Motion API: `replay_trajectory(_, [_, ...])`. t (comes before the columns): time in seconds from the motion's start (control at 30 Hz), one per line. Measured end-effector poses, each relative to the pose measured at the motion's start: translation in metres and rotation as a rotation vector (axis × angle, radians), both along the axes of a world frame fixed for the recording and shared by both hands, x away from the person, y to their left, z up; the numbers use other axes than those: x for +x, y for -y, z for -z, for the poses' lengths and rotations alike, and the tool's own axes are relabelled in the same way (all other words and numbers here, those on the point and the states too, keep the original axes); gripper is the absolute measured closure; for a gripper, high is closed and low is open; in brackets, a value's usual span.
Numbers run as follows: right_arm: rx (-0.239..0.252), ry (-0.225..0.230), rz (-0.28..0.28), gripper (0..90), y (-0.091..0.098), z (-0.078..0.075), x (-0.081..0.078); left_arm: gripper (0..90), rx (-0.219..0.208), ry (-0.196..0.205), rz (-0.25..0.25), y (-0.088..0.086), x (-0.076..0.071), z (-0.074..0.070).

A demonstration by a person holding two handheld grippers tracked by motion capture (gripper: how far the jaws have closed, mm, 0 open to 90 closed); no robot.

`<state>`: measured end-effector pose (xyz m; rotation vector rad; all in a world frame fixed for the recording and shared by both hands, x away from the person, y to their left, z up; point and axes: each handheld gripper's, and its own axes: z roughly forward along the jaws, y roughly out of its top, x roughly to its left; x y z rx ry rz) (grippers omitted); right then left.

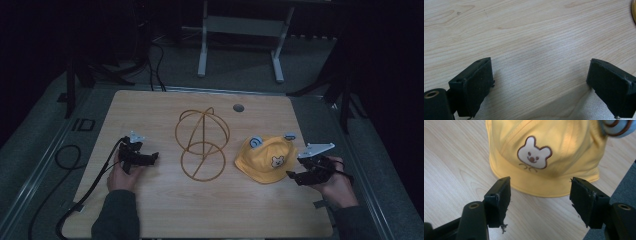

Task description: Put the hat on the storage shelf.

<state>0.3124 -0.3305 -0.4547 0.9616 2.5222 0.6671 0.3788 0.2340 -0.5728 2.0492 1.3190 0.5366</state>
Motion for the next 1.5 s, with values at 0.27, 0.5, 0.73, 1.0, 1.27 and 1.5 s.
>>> replay_trajectory(0.27, [-0.028,-0.005,-0.046,36.8,-0.004,-0.011,0.006,6.8,-0.001,0.000,0.000,0.000,0.000,0.000])
replay_trajectory(0.5, [-0.061,0.004,-0.103,38.4,-0.014,-0.022,0.011,6.8,0.000,0.001,-0.001,0.000,0.000,0.000])
replay_trajectory(0.73, [-0.065,0.013,-0.130,39.9,-0.019,-0.032,0.017,6.8,-0.001,0.001,-0.001,0.000,0.000,0.000])
replay_trajectory(1.0, [-0.096,0.021,-0.151,40.0,-0.029,-0.041,0.026,6.8,-0.001,0.000,-0.001,0.000,0.000,0.000])
replay_trajectory(1.27, [-0.109,0.031,-0.164,40.3,-0.032,-0.049,0.037,6.8,-0.001,0.001,-0.001,0.000,0.000,0.000])
replay_trajectory(1.5, [-0.122,0.040,-0.163,37.0,-0.032,-0.056,0.044,6.8,-0.001,0.000,-0.001,0.000,0.000,0.000])
